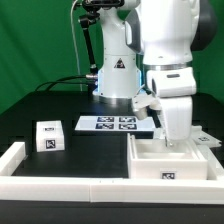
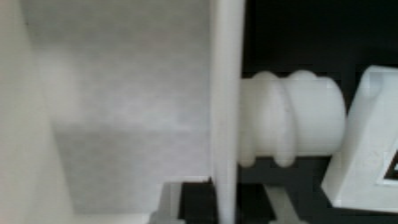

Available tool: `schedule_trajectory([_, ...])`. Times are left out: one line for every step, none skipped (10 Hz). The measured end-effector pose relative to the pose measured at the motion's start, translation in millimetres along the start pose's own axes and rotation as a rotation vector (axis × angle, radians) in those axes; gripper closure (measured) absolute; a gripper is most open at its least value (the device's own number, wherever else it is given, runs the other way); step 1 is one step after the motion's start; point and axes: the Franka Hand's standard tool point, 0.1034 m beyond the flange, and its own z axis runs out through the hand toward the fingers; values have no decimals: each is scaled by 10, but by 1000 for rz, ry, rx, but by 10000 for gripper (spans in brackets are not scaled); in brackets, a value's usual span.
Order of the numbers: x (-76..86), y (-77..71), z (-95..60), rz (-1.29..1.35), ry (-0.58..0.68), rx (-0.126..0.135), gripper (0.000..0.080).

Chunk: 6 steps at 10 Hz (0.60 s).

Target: Assemble cabinet

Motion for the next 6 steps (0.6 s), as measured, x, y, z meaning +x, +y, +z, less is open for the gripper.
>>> schedule_trajectory([72,22,4,-9,0,2,762])
schedule_trajectory([82,17,5,-11,0,6,762])
schedule_trajectory([101,13,6,-11,1,7,762])
schedule_trajectory([119,12,6,-8,2,6,762])
schedule_trajectory([101,7,11,-5,1,7,762])
schedule_trajectory([96,8,11,-4,1,7,762])
